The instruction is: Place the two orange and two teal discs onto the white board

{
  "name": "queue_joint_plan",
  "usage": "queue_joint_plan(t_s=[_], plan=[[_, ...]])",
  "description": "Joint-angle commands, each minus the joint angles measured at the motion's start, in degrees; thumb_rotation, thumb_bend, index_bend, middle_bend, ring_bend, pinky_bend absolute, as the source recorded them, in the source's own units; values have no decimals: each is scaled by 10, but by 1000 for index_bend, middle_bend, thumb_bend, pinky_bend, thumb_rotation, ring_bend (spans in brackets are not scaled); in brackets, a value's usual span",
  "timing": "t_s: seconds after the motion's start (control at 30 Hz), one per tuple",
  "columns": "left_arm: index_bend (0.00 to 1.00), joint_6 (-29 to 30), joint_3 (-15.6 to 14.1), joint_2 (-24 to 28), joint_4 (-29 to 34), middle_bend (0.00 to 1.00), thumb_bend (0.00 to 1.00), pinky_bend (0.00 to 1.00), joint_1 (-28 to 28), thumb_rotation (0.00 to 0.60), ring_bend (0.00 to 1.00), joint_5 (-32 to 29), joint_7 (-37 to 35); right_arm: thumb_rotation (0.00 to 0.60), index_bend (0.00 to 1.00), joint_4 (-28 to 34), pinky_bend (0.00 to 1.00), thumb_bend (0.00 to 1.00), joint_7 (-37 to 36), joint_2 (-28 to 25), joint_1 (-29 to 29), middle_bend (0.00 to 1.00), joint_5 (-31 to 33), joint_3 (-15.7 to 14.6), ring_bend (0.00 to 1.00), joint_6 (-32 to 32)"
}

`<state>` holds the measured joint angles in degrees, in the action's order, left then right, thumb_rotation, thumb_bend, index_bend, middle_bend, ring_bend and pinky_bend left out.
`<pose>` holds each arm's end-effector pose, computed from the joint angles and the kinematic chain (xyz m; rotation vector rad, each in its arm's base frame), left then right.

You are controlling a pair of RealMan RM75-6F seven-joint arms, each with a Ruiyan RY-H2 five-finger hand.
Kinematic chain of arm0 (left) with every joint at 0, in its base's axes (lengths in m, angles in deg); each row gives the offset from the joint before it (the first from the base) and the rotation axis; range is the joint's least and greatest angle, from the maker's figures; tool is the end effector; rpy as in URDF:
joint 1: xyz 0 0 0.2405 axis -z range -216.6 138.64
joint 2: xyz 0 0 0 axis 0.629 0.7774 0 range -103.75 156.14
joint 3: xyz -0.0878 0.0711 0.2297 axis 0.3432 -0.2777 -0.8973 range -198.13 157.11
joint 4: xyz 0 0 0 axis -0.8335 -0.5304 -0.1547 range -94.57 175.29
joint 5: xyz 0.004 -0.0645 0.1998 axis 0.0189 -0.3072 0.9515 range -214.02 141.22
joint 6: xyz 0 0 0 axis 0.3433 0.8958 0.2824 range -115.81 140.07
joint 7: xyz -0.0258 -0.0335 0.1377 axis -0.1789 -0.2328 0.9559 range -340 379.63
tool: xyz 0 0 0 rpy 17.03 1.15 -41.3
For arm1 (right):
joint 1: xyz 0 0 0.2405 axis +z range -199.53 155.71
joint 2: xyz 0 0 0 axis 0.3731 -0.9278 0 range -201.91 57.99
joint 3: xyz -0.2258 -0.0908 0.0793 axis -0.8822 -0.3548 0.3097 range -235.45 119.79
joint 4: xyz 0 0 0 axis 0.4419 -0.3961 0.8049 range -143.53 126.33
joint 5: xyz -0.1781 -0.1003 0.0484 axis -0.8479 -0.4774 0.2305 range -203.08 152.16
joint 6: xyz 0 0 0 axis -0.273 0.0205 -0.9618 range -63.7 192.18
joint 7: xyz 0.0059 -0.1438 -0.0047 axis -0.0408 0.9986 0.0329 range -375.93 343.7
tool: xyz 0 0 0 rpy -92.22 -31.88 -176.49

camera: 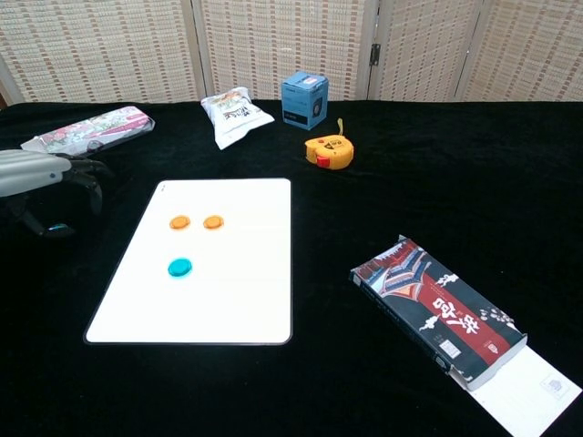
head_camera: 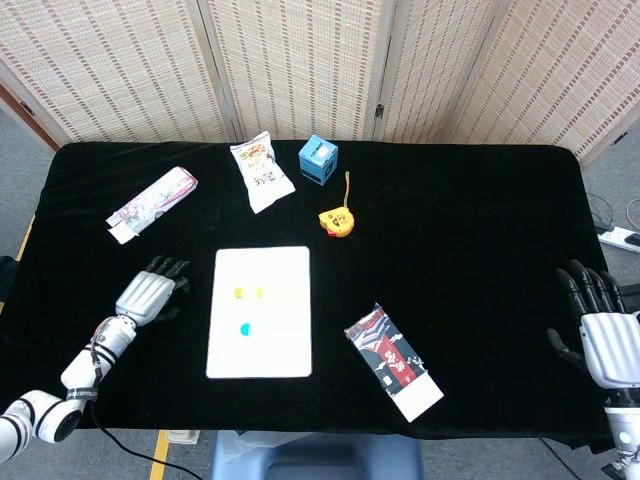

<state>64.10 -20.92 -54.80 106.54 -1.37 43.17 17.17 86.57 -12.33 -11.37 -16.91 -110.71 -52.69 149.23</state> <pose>-0.2754 0.3507 0.0399 -1.9149 -0.8709 -0.6809 -0.3031 -0.1895 0.1800 1.3815 -0.8184 0.8734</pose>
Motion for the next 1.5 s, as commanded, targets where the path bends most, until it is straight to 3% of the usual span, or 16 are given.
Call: queue_joint_plan(t_s=[0.03, 0.63, 1.2, 1.5], plan=[[421, -2, -4, -16, -33, 104, 421, 0, -15, 600, 0, -6, -23, 600, 0, 0, 0, 361, 0, 0, 1, 1, -1, 0, 0, 0], [419, -5, 0, -55, -120, 103, 418, 0, -29, 600, 0, 6, -53, 600, 0, 4, 0, 361, 1, -2, -5, 1, -4, -3, 0, 10], [447, -15, 9, -68, -144, 104, 420, 0, -29, 600, 0, 10, -61, 600, 0, 4, 0, 361, -1, -2, -8, 1, -5, -3, 0, 14], [511, -7, 12, -77, -156, 122, 427, 0, -31, 600, 0, 16, -74, 600, 0, 6, 0, 361, 2, -3, -8, 1, -6, -3, 0, 14]])
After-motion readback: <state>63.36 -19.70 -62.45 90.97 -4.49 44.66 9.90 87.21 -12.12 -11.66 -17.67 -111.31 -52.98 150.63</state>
